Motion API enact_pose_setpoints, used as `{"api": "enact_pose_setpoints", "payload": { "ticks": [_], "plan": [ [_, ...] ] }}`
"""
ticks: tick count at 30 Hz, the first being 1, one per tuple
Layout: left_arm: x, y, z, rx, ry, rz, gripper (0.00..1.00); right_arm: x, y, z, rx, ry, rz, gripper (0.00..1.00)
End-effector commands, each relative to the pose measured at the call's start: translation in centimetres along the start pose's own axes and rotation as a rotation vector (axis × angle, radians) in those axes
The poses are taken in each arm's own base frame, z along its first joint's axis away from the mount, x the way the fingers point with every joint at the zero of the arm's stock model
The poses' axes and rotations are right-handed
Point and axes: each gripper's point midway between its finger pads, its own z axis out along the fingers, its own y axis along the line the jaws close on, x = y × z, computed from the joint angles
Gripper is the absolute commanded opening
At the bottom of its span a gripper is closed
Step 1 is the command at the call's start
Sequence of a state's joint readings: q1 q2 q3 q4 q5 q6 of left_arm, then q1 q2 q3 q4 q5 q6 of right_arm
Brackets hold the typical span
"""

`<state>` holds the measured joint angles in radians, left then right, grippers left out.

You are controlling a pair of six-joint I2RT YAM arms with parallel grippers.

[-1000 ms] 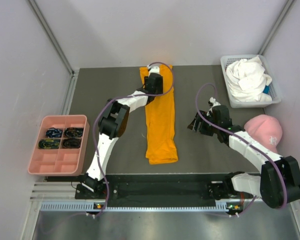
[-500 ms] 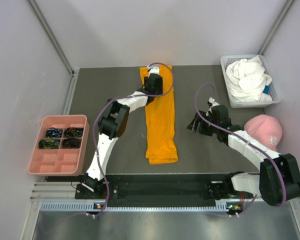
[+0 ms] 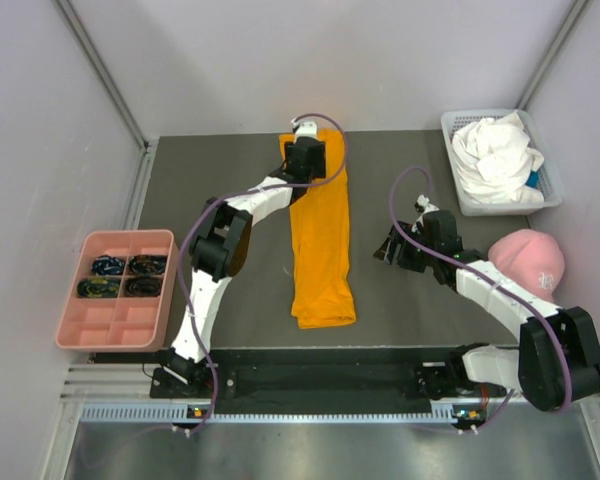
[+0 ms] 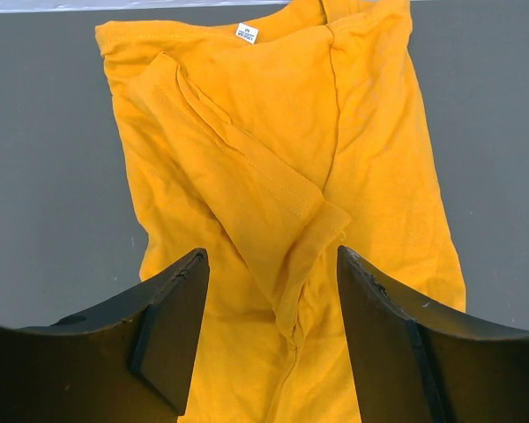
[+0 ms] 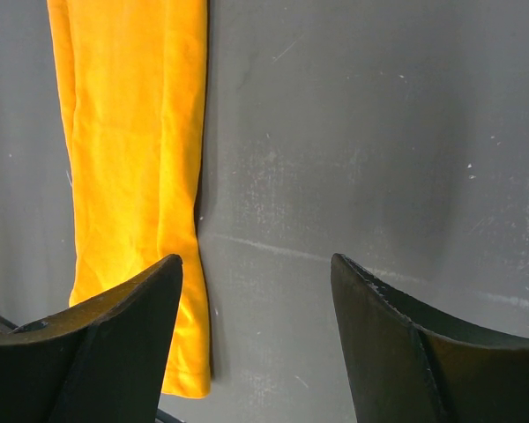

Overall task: Fold and stack the t-shirts
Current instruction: Rotate the tshirt 90 degrees

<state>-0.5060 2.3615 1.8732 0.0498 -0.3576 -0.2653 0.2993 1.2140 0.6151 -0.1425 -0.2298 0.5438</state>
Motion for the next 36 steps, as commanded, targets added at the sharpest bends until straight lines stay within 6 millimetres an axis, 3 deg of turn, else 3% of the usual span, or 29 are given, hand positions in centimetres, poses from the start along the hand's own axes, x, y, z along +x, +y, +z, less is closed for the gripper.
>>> {"api": "enact_pose_setpoints", "payload": {
  "ticks": [1, 17, 36],
  "plan": [
    [-3.5, 0.0, -1.0, 0.001, -0.073, -0.019, 0.65, -0.4, 0.8, 0.1, -0.028, -0.022, -0.008, 0.68],
    [-0.3, -0.1, 0.9, 0.000, -0.026, -0.009, 0.65, -0.4, 0.5, 0.3, -0.015, -0.018, -0.012, 0.68],
    [0.6, -0.4, 1.6, 0.008, -0.015, -0.014, 0.65, -0.2, 0.2, 0.2, 0.001, -0.013, -0.020, 0.69]
  ]
}}
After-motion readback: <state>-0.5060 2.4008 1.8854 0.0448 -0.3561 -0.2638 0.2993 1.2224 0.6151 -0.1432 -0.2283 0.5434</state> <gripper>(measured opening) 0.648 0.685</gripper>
